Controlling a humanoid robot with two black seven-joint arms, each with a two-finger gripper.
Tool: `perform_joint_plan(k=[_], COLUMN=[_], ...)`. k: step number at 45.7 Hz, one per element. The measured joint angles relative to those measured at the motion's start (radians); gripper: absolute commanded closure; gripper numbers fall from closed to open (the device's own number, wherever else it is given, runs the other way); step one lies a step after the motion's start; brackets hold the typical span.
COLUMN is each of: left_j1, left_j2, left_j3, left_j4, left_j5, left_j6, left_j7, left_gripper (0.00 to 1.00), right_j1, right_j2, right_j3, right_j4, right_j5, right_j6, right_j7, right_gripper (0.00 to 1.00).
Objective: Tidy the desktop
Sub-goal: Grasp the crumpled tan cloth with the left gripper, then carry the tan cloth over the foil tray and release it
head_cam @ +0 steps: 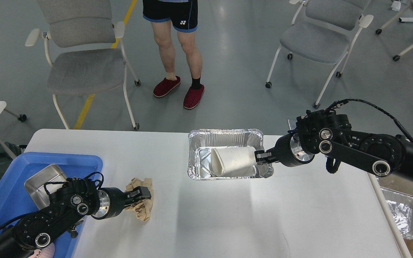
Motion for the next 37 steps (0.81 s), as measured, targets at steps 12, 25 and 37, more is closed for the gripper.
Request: perform_joint_plan(k=[12,25,37], left_j1=[-0.051,-0.155,-0.282], left_j2=[0.028,0.383,0.756], left_j3=[-0.010,-0.034,-0.055], left_j4=[-0.019,-0.396,-0.582], left_j5=[0.001,-0.146,-0.469], left_j6=[0.003,-0.073,-0.213], left_j7=[0.017,0.093,0.098], left_gripper=[1.00,1.00,1.00], right_j1=[-0.002,-0.002,-0.003], right_j2=[0.001,0.001,0.023], right_j3=[0.000,0.000,0.000], right_j4=[0.000,-0.001,-0.009], right_j5=[0.000,0.000,-0.001], right_j6=[-0.001,-0.001,-0.001], right_j7=[0.000,0.000,0.000], right_gripper=[1.00,1.00,1.00])
